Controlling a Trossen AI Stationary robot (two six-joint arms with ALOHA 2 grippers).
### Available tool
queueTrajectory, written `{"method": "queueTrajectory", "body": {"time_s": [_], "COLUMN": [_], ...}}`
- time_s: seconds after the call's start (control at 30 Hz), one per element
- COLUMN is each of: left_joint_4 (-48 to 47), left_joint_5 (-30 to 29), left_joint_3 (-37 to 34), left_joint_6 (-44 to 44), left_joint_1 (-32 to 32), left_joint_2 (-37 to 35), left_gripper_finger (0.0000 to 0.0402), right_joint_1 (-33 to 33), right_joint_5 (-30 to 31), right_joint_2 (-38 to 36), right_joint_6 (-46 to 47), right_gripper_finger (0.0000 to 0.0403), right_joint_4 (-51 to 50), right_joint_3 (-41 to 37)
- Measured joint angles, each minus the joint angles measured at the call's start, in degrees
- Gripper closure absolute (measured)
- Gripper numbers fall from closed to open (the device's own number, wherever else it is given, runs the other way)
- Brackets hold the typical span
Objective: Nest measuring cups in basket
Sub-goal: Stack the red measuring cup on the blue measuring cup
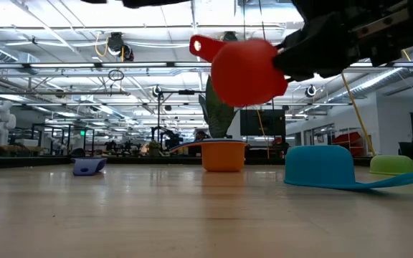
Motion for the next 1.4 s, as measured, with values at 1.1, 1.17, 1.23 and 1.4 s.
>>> {"method": "queueTrajectory", "body": {"time_s": [1.1, 1.17, 1.23, 1.4], "left_joint_4": [-7.4, -7.6, -7.2, -5.5], "left_joint_5": [-15.4, -15.4, -15.4, -12.3], "left_joint_3": [0.0, 0.0, 0.0, 0.0], "left_joint_6": [-10.1, -10.2, -10.9, -11.9], "left_joint_1": [0.3, 0.6, 1.1, 1.6], "left_joint_2": [1.6, 1.6, 1.7, 1.8], "left_gripper_finger": [0.0296, 0.0298, 0.0295, 0.0259], "right_joint_1": [-4.7, -4.6, -4.3, -3.4], "right_joint_5": [-4.9, -6.4, -6.4, -6.4], "right_joint_2": [-3.2, -3.2, -3.2, -3.2], "right_joint_6": [-3.5, -4.2, -4.7, -5.1], "right_gripper_finger": [0.0403, 0.0403, 0.0403, 0.0403], "right_joint_4": [-7.7, -6.9, -6.3, -5.8], "right_joint_3": [0.0, 0.0, 0.0, 0.0]}}
